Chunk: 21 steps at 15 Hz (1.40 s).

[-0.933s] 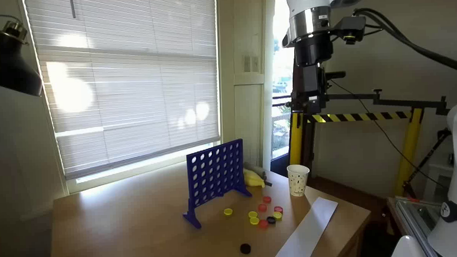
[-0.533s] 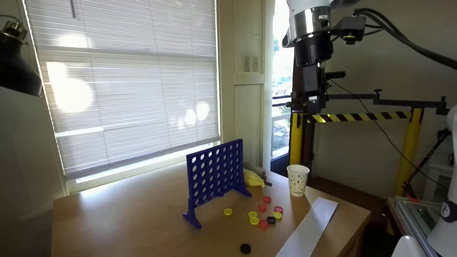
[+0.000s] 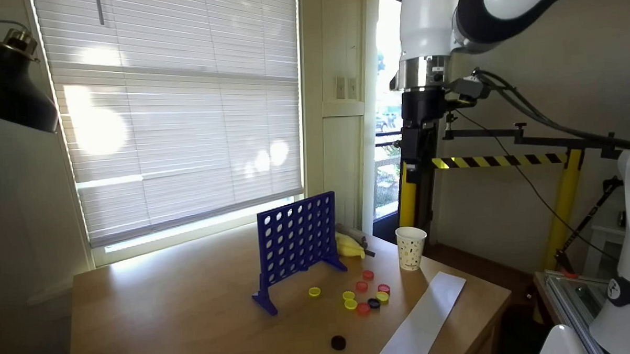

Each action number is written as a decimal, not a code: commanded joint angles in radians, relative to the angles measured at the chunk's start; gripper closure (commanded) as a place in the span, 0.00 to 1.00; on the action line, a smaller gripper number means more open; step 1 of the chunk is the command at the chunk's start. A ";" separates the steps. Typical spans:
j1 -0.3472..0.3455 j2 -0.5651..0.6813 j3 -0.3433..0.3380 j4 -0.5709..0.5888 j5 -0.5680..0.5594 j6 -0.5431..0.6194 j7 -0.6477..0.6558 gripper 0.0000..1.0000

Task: Place the yellow chip on the right on top of the two yellow chips.

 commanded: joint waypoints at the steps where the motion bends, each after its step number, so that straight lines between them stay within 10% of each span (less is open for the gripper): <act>1: -0.009 -0.051 -0.039 -0.148 0.017 0.183 -0.039 0.00; 13: 0.000 0.039 -0.155 -0.332 0.040 0.530 -0.283 0.00; 21: -0.041 0.051 -0.118 -0.328 -0.018 0.516 -0.205 0.00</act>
